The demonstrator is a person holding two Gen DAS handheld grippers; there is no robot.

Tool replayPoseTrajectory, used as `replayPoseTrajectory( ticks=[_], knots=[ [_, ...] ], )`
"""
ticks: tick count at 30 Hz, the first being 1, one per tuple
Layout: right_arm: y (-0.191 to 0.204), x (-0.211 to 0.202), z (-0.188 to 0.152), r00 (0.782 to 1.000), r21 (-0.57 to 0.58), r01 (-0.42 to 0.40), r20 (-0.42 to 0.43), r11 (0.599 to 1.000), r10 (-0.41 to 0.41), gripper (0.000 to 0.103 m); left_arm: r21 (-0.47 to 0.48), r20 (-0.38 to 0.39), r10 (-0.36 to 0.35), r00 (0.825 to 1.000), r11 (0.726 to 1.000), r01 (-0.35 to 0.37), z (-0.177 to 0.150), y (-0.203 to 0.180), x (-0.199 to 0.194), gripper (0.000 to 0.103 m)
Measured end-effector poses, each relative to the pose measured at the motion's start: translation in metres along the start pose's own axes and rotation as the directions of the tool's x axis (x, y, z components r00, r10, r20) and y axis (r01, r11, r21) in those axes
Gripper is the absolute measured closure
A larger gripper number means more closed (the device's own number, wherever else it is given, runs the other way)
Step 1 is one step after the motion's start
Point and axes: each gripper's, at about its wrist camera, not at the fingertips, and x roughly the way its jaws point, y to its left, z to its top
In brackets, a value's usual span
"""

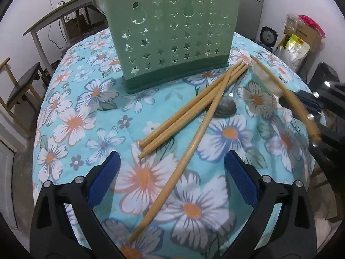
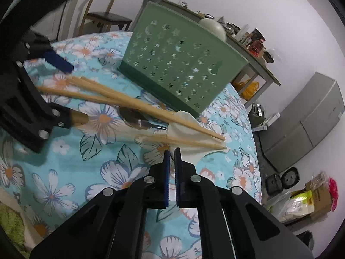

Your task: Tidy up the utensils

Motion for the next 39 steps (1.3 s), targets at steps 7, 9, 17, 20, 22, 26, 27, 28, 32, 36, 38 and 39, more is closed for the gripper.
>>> replayPoseTrajectory(
  ticks=[7,9,17,20,22,26,27,28,32,36,38,39],
  knots=[
    [-0.012,0.003,0.012,0.999,0.02,-0.036,0.026,0.999,0.036,0.1,-0.014,-0.003,0.002,1.0,1.0,-0.002,0.008,0.003,0.002,0.008],
    [-0.013,0.004,0.016,0.998,0.019,-0.051,0.03,0.999,0.05,0.1,-0.027,-0.004,0.011,1.0,1.0,-0.011,0.01,0.005,0.004,0.008],
    [0.002,0.009,0.006,0.994,0.001,-0.106,-0.008,0.994,0.106,0.099,-0.069,-0.005,0.084,0.996,0.994,-0.084,0.023,0.021,0.013,0.008],
    [0.008,0.007,0.004,0.992,-0.011,-0.122,-0.014,0.992,0.122,0.099,-0.125,0.021,0.128,0.992,0.984,-0.124,0.029,0.035,0.01,0.008],
    [0.011,0.006,0.004,0.992,-0.019,-0.129,-0.014,0.991,0.129,0.099,-0.153,0.037,0.139,0.99,0.979,-0.131,0.03,0.042,0.005,0.008],
    [0.018,0.008,0.002,0.99,-0.03,-0.138,-0.021,0.99,0.137,0.099,-0.177,0.093,0.099,0.991,0.981,-0.082,0.029,0.048,-0.01,0.008],
    [0.018,0.008,0.002,0.99,-0.03,-0.138,-0.023,0.99,0.137,0.099,-0.176,0.109,0.085,0.99,0.982,-0.065,0.029,0.047,-0.014,0.008],
    [0.019,0.008,0.001,0.99,-0.03,-0.136,-0.025,0.99,0.135,0.099,-0.173,0.13,0.065,0.989,0.984,-0.042,0.028,0.046,-0.02,0.008],
    [0.019,0.004,-0.002,0.992,-0.028,-0.122,-0.031,0.992,0.121,0.099,-0.115,0.217,-0.049,0.975,0.991,0.076,0.026,0.036,-0.04,0.008],
    [0.016,0.002,-0.008,0.994,-0.023,-0.106,-0.039,0.994,0.105,0.099,-0.046,0.214,-0.126,0.969,0.989,0.138,0.025,0.021,-0.042,0.013],
    [0.016,0.001,-0.011,0.994,-0.014,-0.107,-0.04,0.994,0.106,0.099,-0.063,0.176,-0.221,0.959,0.97,0.235,0.025,0.017,-0.036,0.032],
    [0.016,0.001,-0.012,0.994,-0.011,-0.107,-0.04,0.994,0.106,0.099,-0.085,0.156,-0.262,0.952,0.957,0.277,0.025,0.017,-0.031,0.034]
  ],
)
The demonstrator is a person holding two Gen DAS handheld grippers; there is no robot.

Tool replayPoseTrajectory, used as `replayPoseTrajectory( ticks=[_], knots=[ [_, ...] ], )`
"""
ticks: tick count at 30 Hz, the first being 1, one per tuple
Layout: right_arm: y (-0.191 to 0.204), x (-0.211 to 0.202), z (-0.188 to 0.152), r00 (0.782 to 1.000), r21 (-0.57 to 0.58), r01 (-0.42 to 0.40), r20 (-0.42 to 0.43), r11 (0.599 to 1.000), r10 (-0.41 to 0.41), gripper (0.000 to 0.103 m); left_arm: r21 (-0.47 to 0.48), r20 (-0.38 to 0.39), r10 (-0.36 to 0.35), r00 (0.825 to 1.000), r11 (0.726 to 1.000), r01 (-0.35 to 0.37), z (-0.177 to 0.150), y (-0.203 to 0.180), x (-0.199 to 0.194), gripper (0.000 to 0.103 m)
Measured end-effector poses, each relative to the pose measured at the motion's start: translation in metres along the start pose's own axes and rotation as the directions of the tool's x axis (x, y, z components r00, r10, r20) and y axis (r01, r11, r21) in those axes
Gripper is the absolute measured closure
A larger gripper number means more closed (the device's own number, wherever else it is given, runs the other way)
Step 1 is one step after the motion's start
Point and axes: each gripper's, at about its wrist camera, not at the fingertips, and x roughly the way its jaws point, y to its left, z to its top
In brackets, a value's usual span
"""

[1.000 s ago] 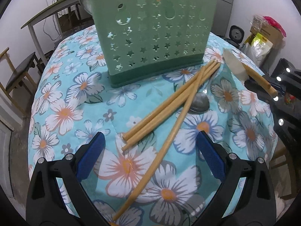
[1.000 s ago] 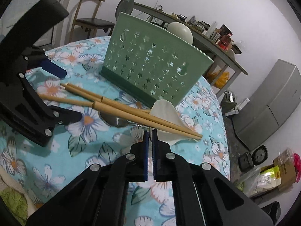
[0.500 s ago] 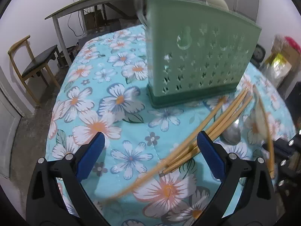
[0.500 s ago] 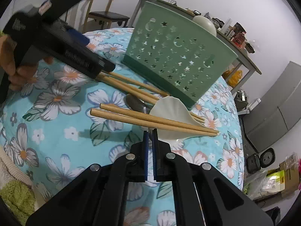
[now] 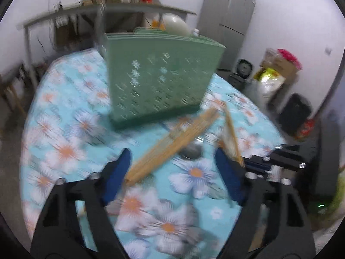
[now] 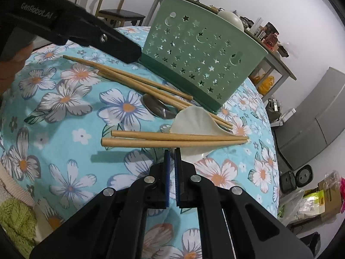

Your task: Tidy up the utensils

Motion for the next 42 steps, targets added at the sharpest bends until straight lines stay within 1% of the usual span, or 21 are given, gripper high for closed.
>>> replayPoseTrajectory(
  ticks=[2,4,5,7,8,10,12,17,20,22,26,28,30,32,33,35,36,38,39,42],
  knots=[
    [0.0,0.001,-0.002,1.0,0.007,-0.002,0.002,1.0,0.002,0.099,-0.067,-0.036,-0.082,0.996,0.995,0.08,-0.003,0.0,0.008,0.046],
    [0.0,0.0,-0.003,1.0,0.014,-0.004,0.006,1.0,0.003,0.099,-0.124,-0.066,-0.151,0.986,0.982,0.142,-0.004,0.002,0.018,0.051],
    [-0.001,0.0,-0.004,1.0,0.02,-0.007,0.01,1.0,0.007,0.099,-0.147,-0.075,-0.175,0.982,0.976,0.162,-0.004,0.003,0.022,0.055],
    [-0.002,0.0,-0.006,1.0,0.028,-0.012,0.016,1.0,0.012,0.099,-0.208,-0.109,-0.229,0.967,0.957,0.203,-0.007,0.003,0.034,0.058],
    [-0.003,0.0,-0.006,1.0,0.032,-0.015,0.02,0.999,0.015,0.099,-0.239,-0.123,-0.242,0.962,0.948,0.208,-0.008,0.004,0.041,0.06],
    [-0.003,0.0,-0.007,0.999,0.038,-0.018,0.027,0.999,0.017,0.099,-0.289,-0.138,-0.259,0.956,0.934,0.211,-0.011,0.007,0.05,0.061],
    [-0.004,0.001,-0.008,0.999,0.046,-0.022,0.036,0.999,0.02,0.099,-0.329,-0.143,-0.25,0.958,0.924,0.193,-0.012,0.01,0.056,0.061],
    [-0.007,0.0,-0.011,0.998,0.07,-0.031,0.054,0.997,0.028,0.099,-0.435,-0.125,-0.273,0.954,0.879,0.194,-0.012,0.023,0.072,0.061],
    [-0.008,0.0,-0.011,0.998,0.083,-0.036,0.062,0.996,0.031,0.099,-0.472,-0.119,-0.281,0.952,0.86,0.195,-0.009,0.024,0.078,0.061],
    [-0.009,0.001,-0.011,0.997,0.092,-0.041,0.065,0.995,0.035,0.099,-0.487,-0.12,-0.277,0.953,0.854,0.186,-0.008,0.023,0.082,0.061],
    [-0.013,0.004,-0.012,0.996,0.121,-0.058,0.074,0.991,0.049,0.098,-0.494,-0.131,-0.247,0.96,0.856,0.153,-0.002,0.019,0.088,0.061],
    [-0.014,0.005,-0.012,0.995,0.132,-0.066,0.078,0.989,0.056,0.098,-0.489,-0.143,-0.221,0.965,0.863,0.125,0.001,0.012,0.092,0.062],
    [-0.016,0.007,-0.012,0.995,0.141,-0.073,0.08,0.987,0.062,0.098,-0.475,-0.159,-0.186,0.97,0.875,0.09,0.003,0.005,0.094,0.066],
    [-0.018,0.008,-0.012,0.994,0.151,-0.08,0.082,0.985,0.069,0.098,-0.462,-0.178,-0.137,0.975,0.886,0.04,0.005,-0.002,0.097,0.075],
    [-0.019,0.008,-0.011,0.994,0.156,-0.084,0.083,0.984,0.072,0.098,-0.456,-0.185,-0.117,0.976,0.89,0.02,0.005,-0.003,0.099,0.077],
    [-0.021,0.008,-0.011,0.993,0.168,-0.093,0.085,0.981,0.08,0.098,-0.433,-0.205,-0.064,0.977,0.901,-0.031,0.007,-0.007,0.101,0.091],
    [-0.023,0.009,-0.01,0.993,0.174,-0.096,0.085,0.98,0.082,0.098,-0.428,-0.211,-0.051,0.976,0.903,-0.045,0.008,-0.012,0.107,0.093],
    [-0.025,0.009,-0.009,0.993,0.183,-0.101,0.086,0.978,0.086,0.098,-0.429,-0.215,-0.052,0.975,0.902,-0.047,0.01,-0.013,0.108,0.096],
    [-0.027,0.009,-0.008,0.992,0.188,-0.104,0.087,0.977,0.089,0.098,-0.428,-0.216,-0.05,0.975,0.903,-0.048,0.011,-0.011,0.104,0.097],
    [-0.029,0.006,-0.006,0.991,0.199,-0.108,0.094,0.974,0.09,0.098,-0.389,-0.214,-0.022,0.977,0.919,-0.065,0.015,-0.012,0.089,0.1]
  ],
)
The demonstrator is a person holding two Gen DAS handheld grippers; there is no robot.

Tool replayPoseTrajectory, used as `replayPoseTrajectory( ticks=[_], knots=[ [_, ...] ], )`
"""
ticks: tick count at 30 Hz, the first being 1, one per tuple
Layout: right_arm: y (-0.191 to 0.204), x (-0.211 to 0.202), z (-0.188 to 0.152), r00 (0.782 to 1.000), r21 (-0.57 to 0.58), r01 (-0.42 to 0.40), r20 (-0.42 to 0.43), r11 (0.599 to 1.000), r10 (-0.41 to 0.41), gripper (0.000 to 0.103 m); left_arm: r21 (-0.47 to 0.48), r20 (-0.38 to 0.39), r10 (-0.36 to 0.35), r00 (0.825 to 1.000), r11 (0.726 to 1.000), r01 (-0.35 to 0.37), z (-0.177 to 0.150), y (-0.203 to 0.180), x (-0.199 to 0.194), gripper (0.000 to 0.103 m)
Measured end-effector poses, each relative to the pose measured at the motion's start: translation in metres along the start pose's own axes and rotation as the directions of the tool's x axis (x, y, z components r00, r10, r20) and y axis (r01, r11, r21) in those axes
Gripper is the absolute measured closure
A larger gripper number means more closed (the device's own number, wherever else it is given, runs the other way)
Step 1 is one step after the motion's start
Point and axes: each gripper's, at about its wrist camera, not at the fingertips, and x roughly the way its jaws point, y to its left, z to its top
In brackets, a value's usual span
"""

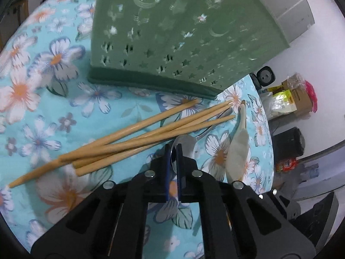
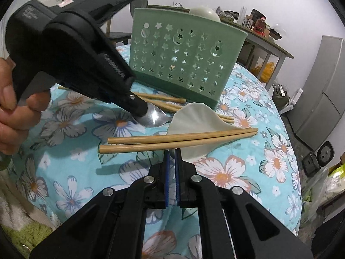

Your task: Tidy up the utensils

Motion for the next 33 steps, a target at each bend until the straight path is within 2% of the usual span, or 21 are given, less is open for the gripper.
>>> replayPoseTrajectory(
  ticks=[7,11,17,20,27,30,33],
  knots=[
    [0.0,-0.012,0.019,0.998,0.036,-0.035,0.051,0.999,0.033,0.099,0.17,0.113,0.072,0.991,0.981,-0.091,-0.001,-0.022,-0.053,0.102],
    [-0.003,-0.019,0.03,0.99,0.108,-0.122,0.088,0.987,0.112,0.099,0.227,0.189,0.12,0.975,0.96,-0.162,-0.004,-0.023,-0.082,0.101],
    [-0.01,-0.028,0.051,0.952,0.245,-0.298,0.152,0.923,0.267,0.099,0.25,0.277,0.142,0.95,0.944,-0.214,-0.011,-0.01,-0.129,0.101],
    [-0.011,-0.032,0.062,0.932,0.275,-0.354,0.18,0.894,0.314,0.099,0.258,0.336,0.149,0.93,0.935,-0.243,-0.013,-0.005,-0.153,0.101],
    [0.0,-0.05,0.085,0.887,0.297,-0.453,0.246,0.841,0.391,0.1,0.253,0.437,0.133,0.89,0.931,-0.263,-0.014,0.004,-0.205,0.101],
    [0.002,-0.058,0.097,0.859,0.303,-0.503,0.279,0.809,0.429,0.1,0.255,0.472,0.122,0.873,0.929,-0.267,-0.013,0.006,-0.221,0.101],
    [0.005,-0.061,0.106,0.85,0.3,-0.516,0.297,0.802,0.436,0.1,0.251,0.507,0.114,0.854,0.929,-0.273,-0.012,0.008,-0.235,0.101]
  ],
)
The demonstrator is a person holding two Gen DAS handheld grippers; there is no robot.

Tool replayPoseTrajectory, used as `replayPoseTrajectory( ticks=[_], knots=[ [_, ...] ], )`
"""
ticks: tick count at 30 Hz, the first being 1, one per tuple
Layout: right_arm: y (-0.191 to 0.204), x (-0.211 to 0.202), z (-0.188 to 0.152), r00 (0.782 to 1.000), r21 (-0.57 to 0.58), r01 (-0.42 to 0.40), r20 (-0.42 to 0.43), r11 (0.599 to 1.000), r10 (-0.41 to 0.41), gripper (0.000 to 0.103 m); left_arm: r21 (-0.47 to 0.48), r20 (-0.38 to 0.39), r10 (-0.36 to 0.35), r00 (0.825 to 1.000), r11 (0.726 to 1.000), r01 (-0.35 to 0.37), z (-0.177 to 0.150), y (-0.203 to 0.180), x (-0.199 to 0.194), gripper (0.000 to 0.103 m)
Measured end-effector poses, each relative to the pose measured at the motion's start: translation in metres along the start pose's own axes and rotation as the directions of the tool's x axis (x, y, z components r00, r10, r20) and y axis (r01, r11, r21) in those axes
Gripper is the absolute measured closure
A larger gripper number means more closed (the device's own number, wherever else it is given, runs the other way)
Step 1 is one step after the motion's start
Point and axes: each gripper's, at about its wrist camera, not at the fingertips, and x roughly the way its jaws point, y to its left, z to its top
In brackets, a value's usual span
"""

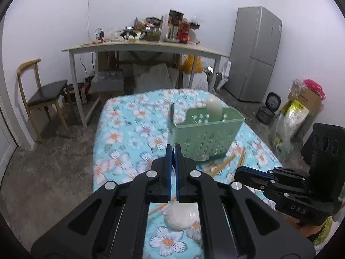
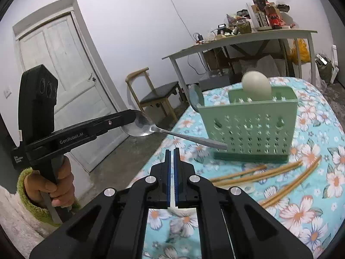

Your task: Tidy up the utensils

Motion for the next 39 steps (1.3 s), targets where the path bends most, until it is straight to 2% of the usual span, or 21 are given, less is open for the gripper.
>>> replayPoseTrajectory(
  ticks=[5,8,11,13,14,17,19,23,26,28,32,36,39],
  knots=[
    [0.002,0.002,0.01,1.0,-0.005,0.021,0.008,1.0,-0.021,0.101,0.003,0.042,0.01,0.999,1.0,-0.01,0.005,0.01,-0.009,0.101],
    [0.003,0.004,0.009,0.996,-0.041,0.082,-0.024,0.996,-0.083,0.1,-0.024,0.031,0.01,0.999,1.0,-0.009,0.002,0.02,-0.006,0.101],
    [0.007,0.01,-0.003,0.991,-0.12,0.079,-0.101,0.99,-0.091,0.095,-0.055,0.009,0.005,1.0,0.998,-0.004,-0.004,0.029,0.0,0.101],
    [0.015,0.024,-0.023,0.973,-0.204,0.089,-0.19,0.975,-0.129,0.055,-0.086,-0.013,-0.002,1.0,0.996,0.0,-0.01,0.036,0.007,0.101],
    [0.021,0.031,-0.036,0.962,-0.268,0.115,-0.21,0.957,-0.175,0.052,-0.098,-0.021,-0.003,1.0,0.995,0.001,-0.014,0.039,0.01,0.101],
    [0.036,0.053,-0.066,0.928,-0.428,0.159,-0.243,0.89,-0.282,0.052,-0.134,-0.041,-0.006,0.999,0.991,0.0,-0.024,0.047,0.019,0.101],
    [0.051,0.07,-0.092,0.906,-0.565,0.191,-0.214,0.803,-0.366,0.052,-0.15,-0.051,-0.007,0.999,0.989,0.0,-0.029,0.052,0.023,0.101],
    [0.072,0.1,-0.122,0.881,-0.738,0.201,-0.151,0.644,-0.448,0.053,-0.167,-0.064,-0.002,0.998,0.986,-0.008,-0.034,0.061,0.029,0.101],
    [0.073,0.117,-0.134,0.864,-0.804,0.222,-0.1,0.551,-0.493,0.063,-0.174,-0.065,0.004,0.998,0.985,-0.016,-0.035,0.064,0.031,0.101],
    [0.073,0.124,-0.133,0.86,-0.807,0.232,-0.09,0.543,-0.502,0.071,-0.176,-0.063,0.006,0.998,0.984,-0.017,-0.035,0.066,0.031,0.101],
    [0.066,0.134,-0.127,0.857,-0.773,0.245,-0.11,0.585,-0.503,0.085,-0.182,-0.056,0.004,0.998,0.983,-0.015,-0.035,0.069,0.032,0.101],
    [0.07,0.132,-0.123,0.863,-0.753,0.264,-0.095,0.603,-0.496,0.092,-0.177,-0.038,-0.005,0.999,0.984,-0.002,-0.031,0.068,0.028,0.101],
    [0.071,0.115,-0.104,0.882,-0.697,0.277,-0.088,0.662,-0.462,0.094,-0.154,-0.006,-0.013,1.0,0.988,0.012,-0.022,0.063,0.018,0.1]
  ],
)
